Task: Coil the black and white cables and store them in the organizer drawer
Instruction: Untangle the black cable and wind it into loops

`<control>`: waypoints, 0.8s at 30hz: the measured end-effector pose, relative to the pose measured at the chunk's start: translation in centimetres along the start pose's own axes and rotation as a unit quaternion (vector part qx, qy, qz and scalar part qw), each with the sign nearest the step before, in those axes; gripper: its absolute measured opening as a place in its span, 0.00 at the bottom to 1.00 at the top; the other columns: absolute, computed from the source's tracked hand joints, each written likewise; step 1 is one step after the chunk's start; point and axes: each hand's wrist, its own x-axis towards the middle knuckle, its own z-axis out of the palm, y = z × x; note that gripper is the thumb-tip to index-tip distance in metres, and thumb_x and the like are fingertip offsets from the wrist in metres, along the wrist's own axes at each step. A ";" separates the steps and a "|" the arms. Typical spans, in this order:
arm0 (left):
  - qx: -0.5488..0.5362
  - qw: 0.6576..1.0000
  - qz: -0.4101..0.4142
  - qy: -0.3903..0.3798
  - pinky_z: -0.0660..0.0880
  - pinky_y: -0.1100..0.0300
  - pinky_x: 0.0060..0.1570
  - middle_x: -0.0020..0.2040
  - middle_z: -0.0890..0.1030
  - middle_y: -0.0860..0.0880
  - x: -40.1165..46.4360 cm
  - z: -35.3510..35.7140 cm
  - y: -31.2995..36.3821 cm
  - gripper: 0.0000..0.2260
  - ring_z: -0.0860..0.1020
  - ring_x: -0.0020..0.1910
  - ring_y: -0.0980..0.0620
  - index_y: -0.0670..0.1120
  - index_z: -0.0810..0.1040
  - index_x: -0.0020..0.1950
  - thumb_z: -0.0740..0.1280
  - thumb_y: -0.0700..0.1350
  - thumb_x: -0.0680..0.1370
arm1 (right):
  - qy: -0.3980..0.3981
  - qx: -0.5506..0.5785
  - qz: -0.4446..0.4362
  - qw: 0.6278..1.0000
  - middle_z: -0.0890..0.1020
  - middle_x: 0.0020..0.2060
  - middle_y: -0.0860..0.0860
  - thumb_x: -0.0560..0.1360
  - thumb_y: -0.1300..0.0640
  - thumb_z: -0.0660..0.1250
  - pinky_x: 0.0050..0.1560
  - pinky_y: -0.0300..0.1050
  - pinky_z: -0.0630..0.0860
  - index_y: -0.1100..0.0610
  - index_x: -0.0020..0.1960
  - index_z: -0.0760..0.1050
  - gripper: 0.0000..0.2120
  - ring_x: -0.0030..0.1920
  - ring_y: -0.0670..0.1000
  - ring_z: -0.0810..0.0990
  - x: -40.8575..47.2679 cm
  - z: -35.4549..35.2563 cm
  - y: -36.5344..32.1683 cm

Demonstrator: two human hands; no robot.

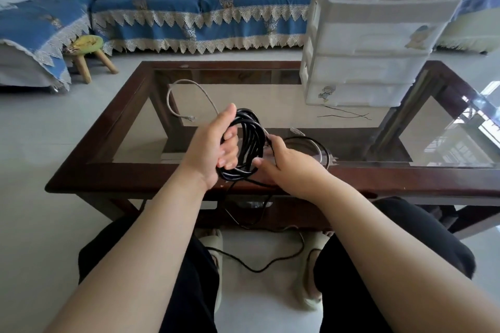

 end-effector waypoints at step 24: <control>-0.197 0.979 -0.036 0.032 0.57 0.66 0.17 0.17 0.59 0.55 0.1 -1.7 1.7 0.24 0.57 0.15 0.58 0.49 0.64 0.28 0.59 0.60 0.79 | 0.370 -0.013 -0.065 0.927 0.74 0.22 0.51 0.79 0.46 0.52 0.24 0.41 0.59 0.59 0.40 0.71 0.19 0.23 0.58 0.74 -0.7 2.6 -1.0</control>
